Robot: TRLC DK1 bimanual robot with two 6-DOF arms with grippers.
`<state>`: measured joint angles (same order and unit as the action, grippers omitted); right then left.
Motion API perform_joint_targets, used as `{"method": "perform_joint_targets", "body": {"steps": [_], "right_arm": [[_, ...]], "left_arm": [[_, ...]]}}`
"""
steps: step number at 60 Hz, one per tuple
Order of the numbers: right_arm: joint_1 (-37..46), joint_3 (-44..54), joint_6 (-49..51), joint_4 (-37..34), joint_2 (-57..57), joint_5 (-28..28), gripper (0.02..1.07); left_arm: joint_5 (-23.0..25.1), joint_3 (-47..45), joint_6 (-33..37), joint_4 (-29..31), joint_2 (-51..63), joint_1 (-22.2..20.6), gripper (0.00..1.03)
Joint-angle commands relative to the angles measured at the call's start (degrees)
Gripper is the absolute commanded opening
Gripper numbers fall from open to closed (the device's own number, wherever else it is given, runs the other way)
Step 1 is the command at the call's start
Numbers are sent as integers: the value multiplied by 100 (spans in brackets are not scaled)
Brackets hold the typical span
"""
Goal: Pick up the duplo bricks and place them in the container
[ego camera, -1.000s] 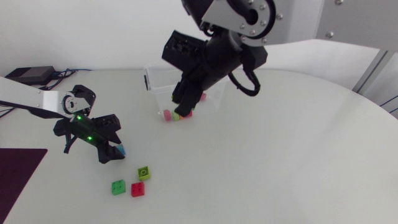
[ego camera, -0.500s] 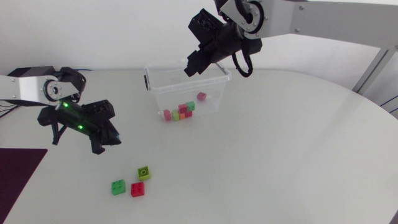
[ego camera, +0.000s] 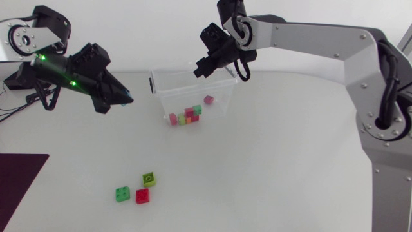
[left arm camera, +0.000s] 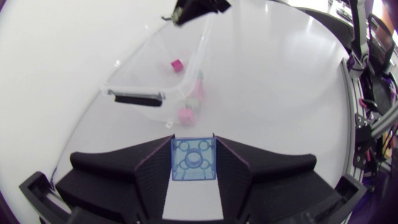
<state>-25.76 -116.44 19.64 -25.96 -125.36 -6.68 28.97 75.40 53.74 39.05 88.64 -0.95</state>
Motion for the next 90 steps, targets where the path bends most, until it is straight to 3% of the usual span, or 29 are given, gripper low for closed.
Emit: {"method": "perform_joint_targets", "body": {"steps": [1,4,20,38,44,46,48,49,52,68,90], "right_arm": [[71,-318,-118,-182,-305,-27,97],[80,-274,-118,-199,-261,-27,102],[89,1080,-136,108,978,-27,102],[45,3233,-74,460,2701,-27,102],[1,3963,-48,574,3220,-27,102],[-8,4165,-48,609,3360,-27,102],[-26,4376,-39,618,3510,-35,102],[-35,4543,-30,627,3633,-35,102],[-43,4859,-30,715,3844,-35,102],[45,6336,-171,1638,4775,272,102],[256,7408,-276,2086,5470,360,102]], "left_arm": [[232,379,-408,-152,215,-37,24],[311,555,-627,-310,338,-54,24],[513,1390,-1717,-1145,1191,-467,25],[381,2603,-2166,-1505,2447,-766,29],[241,2990,-2174,-1505,2896,-775,51],[170,3095,-2157,-1505,3028,-775,66],[100,3130,-2122,-1514,3089,-775,75],[82,3157,-2122,-1514,3151,-775,86],[74,3166,-2104,-1514,3195,-775,93],[74,2462,-1955,-1505,2623,-582,97],[-480,-368,-557,-1215,742,-230,96]]}}
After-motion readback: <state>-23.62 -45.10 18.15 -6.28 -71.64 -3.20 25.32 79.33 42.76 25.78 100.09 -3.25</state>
